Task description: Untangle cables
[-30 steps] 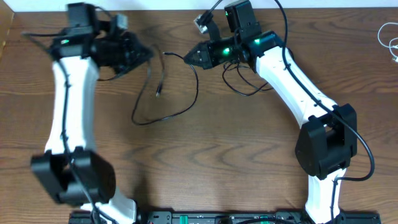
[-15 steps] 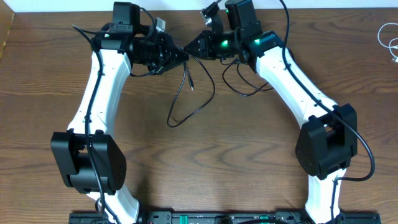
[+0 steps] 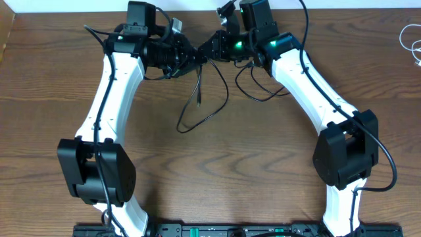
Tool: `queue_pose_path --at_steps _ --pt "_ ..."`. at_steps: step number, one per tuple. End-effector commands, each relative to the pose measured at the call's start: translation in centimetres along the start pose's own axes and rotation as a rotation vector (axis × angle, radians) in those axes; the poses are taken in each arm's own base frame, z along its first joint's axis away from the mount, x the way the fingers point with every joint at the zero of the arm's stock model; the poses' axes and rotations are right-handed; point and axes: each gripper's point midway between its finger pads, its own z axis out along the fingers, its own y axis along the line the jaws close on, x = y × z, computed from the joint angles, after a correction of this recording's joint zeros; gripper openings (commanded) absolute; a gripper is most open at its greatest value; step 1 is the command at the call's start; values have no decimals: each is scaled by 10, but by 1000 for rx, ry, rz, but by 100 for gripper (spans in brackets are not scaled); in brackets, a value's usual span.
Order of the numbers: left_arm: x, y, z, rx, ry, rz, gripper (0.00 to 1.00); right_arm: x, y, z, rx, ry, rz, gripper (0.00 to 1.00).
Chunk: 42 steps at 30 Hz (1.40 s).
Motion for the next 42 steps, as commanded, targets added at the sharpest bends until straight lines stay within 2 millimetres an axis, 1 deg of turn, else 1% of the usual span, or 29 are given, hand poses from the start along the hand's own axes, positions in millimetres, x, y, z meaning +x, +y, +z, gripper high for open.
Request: queue_pose_path --at_steps 1,2,7,13,20,27,32,39,41,42 --pt "9 -21 9 69 43 33 17 9 2 8 -3 27 17 1" --pt "11 -24 9 79 48 41 22 9 2 8 -4 27 17 1" --pt "12 -32 12 106 51 69 24 8 1 7 -3 26 29 1" --pt "9 -34 12 112 42 81 24 7 4 7 -16 23 29 1" --pt "1 -25 15 48 -10 90 24 7 11 7 -51 32 38 1" --pt "-2 -33 22 41 -42 140 24 9 13 7 -64 41 52 1" --pt "0 -38 30 23 -55 164 24 9 13 7 -66 42 52 1" --pt "3 -49 38 34 -66 202 23 9 14 7 -69 45 52 1" --pt "3 -51 39 38 -67 209 22 10 14 7 -69 46 52 1" --pt "3 -51 39 35 -70 209 19 10 14 7 -69 46 52 1"
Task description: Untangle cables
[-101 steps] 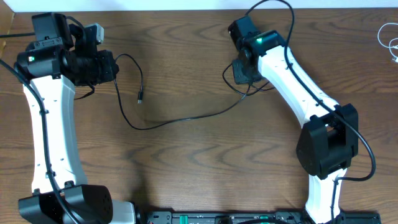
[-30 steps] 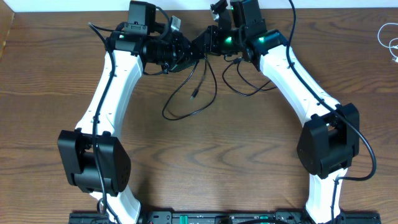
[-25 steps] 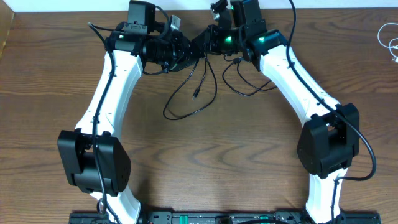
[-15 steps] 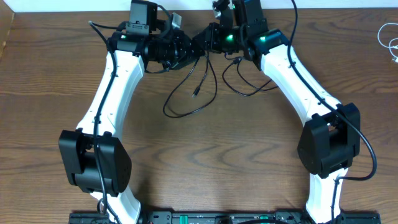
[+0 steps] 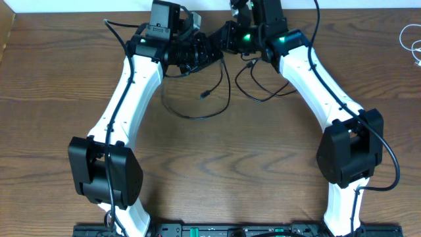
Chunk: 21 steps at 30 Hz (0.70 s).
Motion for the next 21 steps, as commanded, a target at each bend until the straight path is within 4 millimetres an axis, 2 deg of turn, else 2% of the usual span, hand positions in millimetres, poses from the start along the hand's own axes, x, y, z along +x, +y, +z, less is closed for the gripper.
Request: queue_pose_path --at_steps 1,4,7,11,13,16,19,21 --pt "1 -24 6 56 -4 58 15 40 29 17 -99 140 -2 1" --pt "-1 -22 6 45 -13 59 8 40 29 17 -99 140 -3 1" --pt "-3 -19 6 26 -25 58 8 40 28 17 -95 137 -23 1" --pt "-5 -16 6 11 -37 58 8 38 13 18 -18 114 -29 3" --pt "-8 -12 6 -15 -53 63 8 37 1 18 40 99 -39 8" --pt "-12 11 4 -134 -93 39 7 34 -26 15 184 65 -53 17" --pt "-14 37 -1 -272 -124 23 8 32 -54 8 337 39 -81 30" --pt "-15 47 -5 -333 -136 48 8 32 -70 3 422 32 -98 40"
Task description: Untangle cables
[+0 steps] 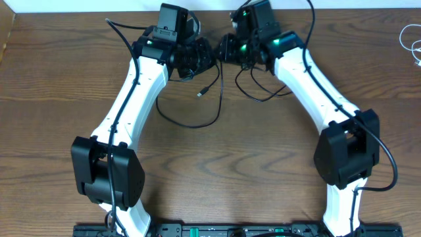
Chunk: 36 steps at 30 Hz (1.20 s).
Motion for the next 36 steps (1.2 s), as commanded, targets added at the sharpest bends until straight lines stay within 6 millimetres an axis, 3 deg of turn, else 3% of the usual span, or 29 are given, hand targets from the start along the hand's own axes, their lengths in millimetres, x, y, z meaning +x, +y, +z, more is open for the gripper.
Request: queue_pose_path --at_steps 1,3,12,19,25,30,36 --pt "-19 21 -5 -155 -100 67 8 5 -27 9 172 -20 -89 43" --pt "-23 31 -8 -212 -128 66 8 8 -32 11 191 -5 -128 46" --pt "-39 55 -17 -330 -206 53 8 29 -56 29 238 80 -129 43" --pt "-61 102 -44 -386 -241 -54 8 38 -69 66 293 75 -160 40" --pt "-59 136 -61 -442 -214 -136 8 54 -74 104 346 56 -165 35" --pt "-50 146 -64 -469 -177 -161 8 70 -91 127 435 45 -144 31" --pt "-48 147 -64 -474 -167 -161 8 71 -102 129 536 4 -178 31"
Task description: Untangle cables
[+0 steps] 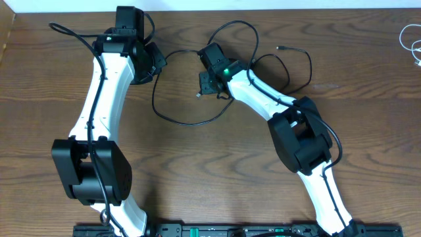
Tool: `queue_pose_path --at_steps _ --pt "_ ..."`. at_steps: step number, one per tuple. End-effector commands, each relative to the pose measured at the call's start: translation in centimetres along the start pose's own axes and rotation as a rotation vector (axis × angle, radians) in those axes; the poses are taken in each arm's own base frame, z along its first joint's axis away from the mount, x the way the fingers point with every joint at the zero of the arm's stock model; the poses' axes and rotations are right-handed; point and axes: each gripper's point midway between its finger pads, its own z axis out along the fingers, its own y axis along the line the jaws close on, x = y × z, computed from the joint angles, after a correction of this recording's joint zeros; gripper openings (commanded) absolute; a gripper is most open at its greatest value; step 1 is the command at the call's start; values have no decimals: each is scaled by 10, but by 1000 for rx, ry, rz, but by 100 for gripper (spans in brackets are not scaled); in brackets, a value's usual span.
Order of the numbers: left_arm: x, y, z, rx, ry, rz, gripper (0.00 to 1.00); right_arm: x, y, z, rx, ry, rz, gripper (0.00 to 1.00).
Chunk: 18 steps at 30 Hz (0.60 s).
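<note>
Black cables lie across the back of the wooden table. One cable (187, 120) runs from my left gripper (158, 60) in a wide loop down and round to my right gripper (204, 83). Its small plug (198, 95) hangs just below the right fingers. A second stretch (231, 24) arcs behind the right wrist and ends in a plug (281, 48) at the right. Both grippers look shut on the cable, about 70 px apart. The fingers are small and partly hidden by the wrists.
A white cable (414, 41) lies at the far right edge. The table's back edge (197, 9) runs just behind both wrists. The two arm bases stand at the front left (92, 174) and front right (302, 141).
The grippers, nearly touching at the back middle, have parted. The left one is now further left, the right one lower and left with its arm swung round. The cable is spread into a wide loop.
First both grippers met over a bunched cable at the back middle, a loop hanging below them. They stayed together through the two later moments, shifting slightly right as the loop widened. Now they are apart and the cables lie more spread out.
</note>
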Motion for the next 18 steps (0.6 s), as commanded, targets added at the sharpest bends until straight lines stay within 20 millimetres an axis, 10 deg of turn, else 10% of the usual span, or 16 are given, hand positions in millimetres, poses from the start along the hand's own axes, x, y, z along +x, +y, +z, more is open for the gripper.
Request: queue_pose_path --at_steps 1,12,18 --pt "-6 -2 -4 -2 -17 17 8 7 -20 12 119 -15 12 31" --pt "-4 0 -4 -8 -8 17 8 37 -22 25 155 70 13 9" --pt "-3 0 -4 -10 -5 16 8 26 0 -7 64 168 -12 1"
